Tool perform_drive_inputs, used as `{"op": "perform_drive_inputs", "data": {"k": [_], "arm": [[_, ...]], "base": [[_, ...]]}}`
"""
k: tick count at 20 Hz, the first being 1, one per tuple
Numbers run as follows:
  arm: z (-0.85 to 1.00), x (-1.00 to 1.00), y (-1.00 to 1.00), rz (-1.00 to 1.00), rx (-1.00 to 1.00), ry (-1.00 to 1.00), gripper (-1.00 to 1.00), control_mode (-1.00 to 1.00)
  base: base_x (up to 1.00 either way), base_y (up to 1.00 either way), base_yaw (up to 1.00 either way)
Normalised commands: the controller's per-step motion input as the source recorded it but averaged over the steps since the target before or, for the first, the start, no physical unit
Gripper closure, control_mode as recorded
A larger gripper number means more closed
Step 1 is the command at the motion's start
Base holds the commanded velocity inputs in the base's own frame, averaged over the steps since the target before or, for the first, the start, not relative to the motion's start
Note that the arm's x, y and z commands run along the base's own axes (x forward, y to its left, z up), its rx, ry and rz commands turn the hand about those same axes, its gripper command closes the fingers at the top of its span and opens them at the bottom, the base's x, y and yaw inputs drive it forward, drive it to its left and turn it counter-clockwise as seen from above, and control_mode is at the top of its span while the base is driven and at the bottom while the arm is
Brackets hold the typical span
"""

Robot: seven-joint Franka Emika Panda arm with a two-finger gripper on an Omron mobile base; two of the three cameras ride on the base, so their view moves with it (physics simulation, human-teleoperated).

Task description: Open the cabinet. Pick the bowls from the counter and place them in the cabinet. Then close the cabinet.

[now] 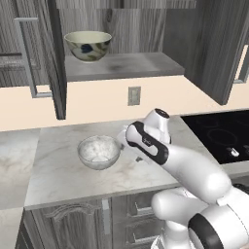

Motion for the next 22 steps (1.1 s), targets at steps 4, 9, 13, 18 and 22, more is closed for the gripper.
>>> {"op": "perform_drive_inputs", "data": {"k": [4, 9, 13, 18, 22], "arm": [[-0.14, 0.27, 0.19, 0.00, -0.01, 0.00, -1.00, -1.00], [-0.15, 0.24, 0.08, 0.00, 0.00, 0.00, -1.00, -1.00], [-0.18, 0.24, 0.06, 0.00, 0.00, 0.00, -1.00, -1.00], [-0.21, 0.27, 0.16, 0.00, 0.00, 0.00, -1.00, -1.00], [-0.18, 0.26, 0.13, 0.00, 0.00, 0.00, -1.00, -1.00]], "base": [[0.00, 0.00, 0.00], [0.00, 0.00, 0.00], [0.00, 0.00, 0.00], [0.00, 0.00, 0.00], [0.00, 0.00, 0.00]]}}
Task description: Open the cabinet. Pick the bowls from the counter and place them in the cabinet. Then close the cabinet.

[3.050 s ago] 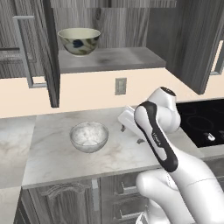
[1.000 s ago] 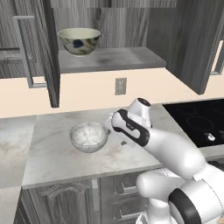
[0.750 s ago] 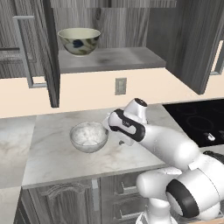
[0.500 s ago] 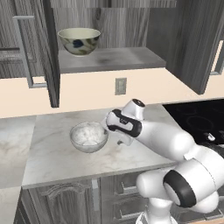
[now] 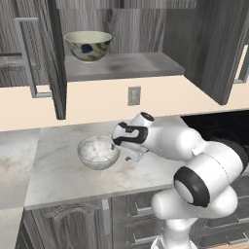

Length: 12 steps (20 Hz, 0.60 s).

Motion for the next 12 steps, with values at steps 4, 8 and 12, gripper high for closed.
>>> {"op": "perform_drive_inputs", "data": {"k": [4, 8, 12], "arm": [[-0.19, 0.21, 0.10, 0.00, 0.00, 0.00, -1.00, -1.00], [-0.19, 0.14, 0.06, 0.00, 0.00, 0.00, -1.00, -1.00], [-0.18, 0.03, 0.06, 0.00, 0.00, 0.00, 1.00, -1.00]], "base": [[0.00, 0.00, 0.00], [0.00, 0.00, 0.00], [0.00, 0.00, 0.00]]}}
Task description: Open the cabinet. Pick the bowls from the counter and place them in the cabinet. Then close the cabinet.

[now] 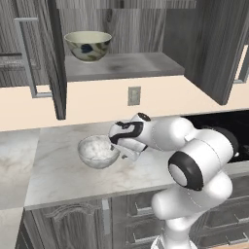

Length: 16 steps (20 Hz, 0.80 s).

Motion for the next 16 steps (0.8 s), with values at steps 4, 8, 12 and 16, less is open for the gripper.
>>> {"op": "perform_drive_inputs", "data": {"k": [4, 8, 12, 16], "arm": [[-0.21, -0.04, 0.03, 0.01, 0.00, -0.01, 1.00, -1.00], [-0.32, -0.42, 0.14, 0.09, -0.08, 0.00, 1.00, -1.00], [-0.17, -0.61, 0.08, 0.08, -0.09, -0.02, 1.00, -1.00], [0.28, -0.39, 0.00, -0.04, -0.01, -0.11, 1.00, -1.00]], "base": [[0.00, 0.00, 0.00], [0.00, 0.00, 0.00], [0.00, 0.00, 0.00], [0.00, 0.00, 0.00]]}}
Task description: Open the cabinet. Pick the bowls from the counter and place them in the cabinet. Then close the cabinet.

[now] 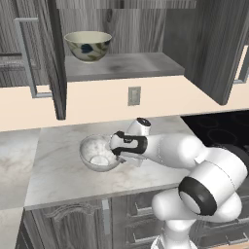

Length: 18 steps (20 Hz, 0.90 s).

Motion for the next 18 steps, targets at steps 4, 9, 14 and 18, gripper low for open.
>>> {"op": "perform_drive_inputs", "data": {"k": [4, 9, 14, 18], "arm": [[0.77, -0.08, -0.08, -0.11, 0.00, -0.12, 1.00, -1.00], [0.72, -0.07, -0.17, -0.14, 0.00, -0.06, 1.00, -1.00], [0.55, -0.42, -0.21, -0.15, 0.00, -0.04, 1.00, -1.00], [0.51, -0.49, -0.33, -0.18, 0.03, 0.00, 1.00, -1.00]], "base": [[0.00, 0.00, 0.00], [0.00, 0.00, 0.00], [0.00, 0.00, 0.00], [0.00, 0.00, 0.00]]}}
